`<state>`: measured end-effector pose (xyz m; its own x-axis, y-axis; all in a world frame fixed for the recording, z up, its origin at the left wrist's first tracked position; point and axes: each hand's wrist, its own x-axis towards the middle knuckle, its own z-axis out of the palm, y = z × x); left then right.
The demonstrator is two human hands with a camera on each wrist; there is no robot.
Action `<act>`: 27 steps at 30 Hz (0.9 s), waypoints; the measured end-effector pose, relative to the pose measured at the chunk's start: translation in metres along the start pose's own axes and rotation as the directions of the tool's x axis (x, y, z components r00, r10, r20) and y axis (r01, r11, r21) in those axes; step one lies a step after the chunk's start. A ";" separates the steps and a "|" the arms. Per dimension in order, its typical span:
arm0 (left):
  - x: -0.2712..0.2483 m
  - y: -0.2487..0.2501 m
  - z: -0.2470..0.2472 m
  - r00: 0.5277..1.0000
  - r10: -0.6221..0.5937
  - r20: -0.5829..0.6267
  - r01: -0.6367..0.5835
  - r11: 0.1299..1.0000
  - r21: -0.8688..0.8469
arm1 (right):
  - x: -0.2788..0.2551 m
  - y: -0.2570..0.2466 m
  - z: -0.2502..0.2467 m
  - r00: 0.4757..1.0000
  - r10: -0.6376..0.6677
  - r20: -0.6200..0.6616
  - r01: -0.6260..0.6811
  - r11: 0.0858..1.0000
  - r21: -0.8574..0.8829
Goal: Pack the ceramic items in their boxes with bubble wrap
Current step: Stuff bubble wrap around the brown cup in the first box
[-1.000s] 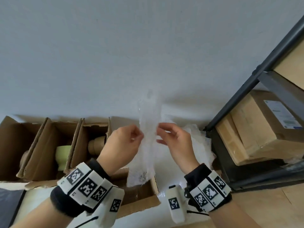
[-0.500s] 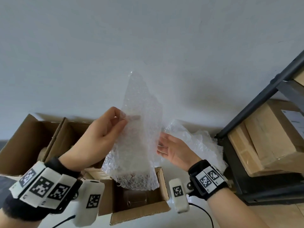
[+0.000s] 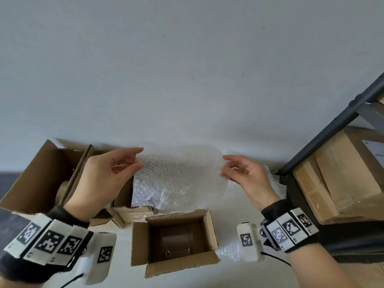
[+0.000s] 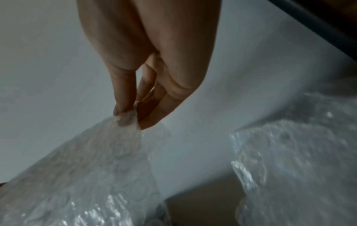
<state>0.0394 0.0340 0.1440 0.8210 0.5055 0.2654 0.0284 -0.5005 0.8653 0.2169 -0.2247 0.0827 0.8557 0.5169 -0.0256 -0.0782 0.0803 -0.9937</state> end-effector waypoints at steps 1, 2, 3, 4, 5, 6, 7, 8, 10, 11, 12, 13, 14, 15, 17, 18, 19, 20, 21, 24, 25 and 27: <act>-0.001 0.000 0.001 1.000 0.000 -0.005 0.000 1.000 0.007 | 0.000 -0.003 -0.001 0.999 -0.038 0.008 0.038 0.996 -0.079; -0.001 -0.001 0.001 1.000 -0.003 -0.007 0.003 1.000 0.014 | 0.000 -0.008 -0.002 0.997 -0.078 0.013 0.079 0.985 -0.152; -0.002 -0.001 0.001 1.000 -0.002 -0.009 0.002 1.000 0.028 | 0.000 -0.013 -0.003 0.992 -0.123 0.013 0.123 0.968 -0.218; -0.002 -0.002 0.002 1.000 0.002 -0.008 -0.002 0.999 0.041 | 0.000 -0.018 -0.003 0.986 -0.169 0.011 0.165 0.947 -0.277; -0.003 -0.003 0.002 1.000 0.007 -0.002 -0.007 0.998 0.062 | 0.000 -0.024 -0.002 0.977 -0.212 0.014 0.204 0.921 -0.331; -0.004 -0.005 0.003 1.000 0.007 0.003 -0.008 0.996 0.090 | 0.000 -0.030 -0.001 0.967 -0.252 0.028 0.243 0.890 -0.386; -0.004 -0.007 0.003 1.000 0.003 0.011 -0.005 0.991 0.136 | -0.001 -0.037 0.001 0.954 -0.295 0.052 0.286 0.848 -0.447; -0.004 -0.009 0.004 1.000 -0.005 0.019 0.001 0.981 0.195 | -0.001 -0.043 0.003 0.938 -0.337 0.086 0.332 0.794 -0.509; -0.004 -0.010 0.006 0.997 -0.017 0.073 -0.010 0.935 0.354 | -0.001 -0.056 0.009 0.905 -0.395 0.161 0.403 0.670 -0.623; -0.004 -0.008 0.008 0.992 -0.019 0.128 -0.037 0.907 0.420 | -0.001 -0.062 0.013 0.892 -0.407 0.195 0.427 0.620 -0.658; -0.005 -0.006 0.011 0.978 -0.011 0.207 -0.085 0.889 0.450 | -0.002 -0.066 0.018 0.881 -0.413 0.232 0.451 0.584 -0.675; -0.005 -0.001 0.016 0.959 -0.003 0.283 -0.133 0.878 0.460 | -0.002 -0.070 0.024 0.871 -0.411 0.270 0.475 0.558 -0.681; -0.006 0.005 0.022 0.943 0.021 0.334 -0.182 0.868 0.462 | -0.002 -0.074 0.031 0.864 -0.401 0.305 0.492 0.541 -0.682; -0.006 0.012 0.029 0.930 0.040 0.365 -0.215 0.865 0.454 | -0.003 -0.077 0.038 0.858 -0.393 0.330 0.505 0.529 -0.682; -0.004 0.022 0.040 0.929 0.081 0.360 -0.244 0.868 0.433 | -0.003 -0.081 0.049 0.848 -0.401 0.346 0.523 0.533 -0.665; -0.002 0.025 0.043 0.935 0.084 0.344 -0.228 0.885 0.405 | -0.004 -0.083 0.051 0.840 -0.428 0.335 0.534 0.539 -0.651; 0.000 0.026 0.044 0.943 0.082 0.323 -0.203 0.911 0.360 | -0.003 -0.084 0.052 0.831 -0.464 0.306 0.540 0.547 -0.640; 0.002 0.027 0.043 0.949 0.069 0.306 -0.169 0.934 0.314 | -0.003 -0.085 0.050 0.834 -0.491 0.252 0.527 0.572 -0.628; 0.003 0.028 0.040 0.957 0.049 0.286 -0.120 0.964 0.237 | -0.003 -0.084 0.047 0.856 -0.486 0.176 0.485 0.637 -0.599; 0.002 0.028 0.027 0.963 -0.075 0.257 0.116 0.982 -0.149 | -0.006 -0.078 0.036 0.980 -0.201 -0.001 0.187 0.911 -0.369; 0.000 0.027 0.024 0.954 -0.118 0.276 0.192 0.947 -0.259 | -0.008 -0.073 0.033 0.998 -0.058 0.032 0.065 0.961 -0.270; -0.003 0.025 0.020 0.944 -0.129 0.303 0.246 0.888 -0.388 | -0.012 -0.059 0.029 0.964 0.166 0.207 -0.148 0.984 -0.098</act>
<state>0.0486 0.0058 0.1563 0.9444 0.3287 0.0101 0.0059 -0.0477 0.9988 0.1964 -0.2107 0.1450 0.7059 0.6883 -0.1669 -0.1534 -0.0814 -0.9848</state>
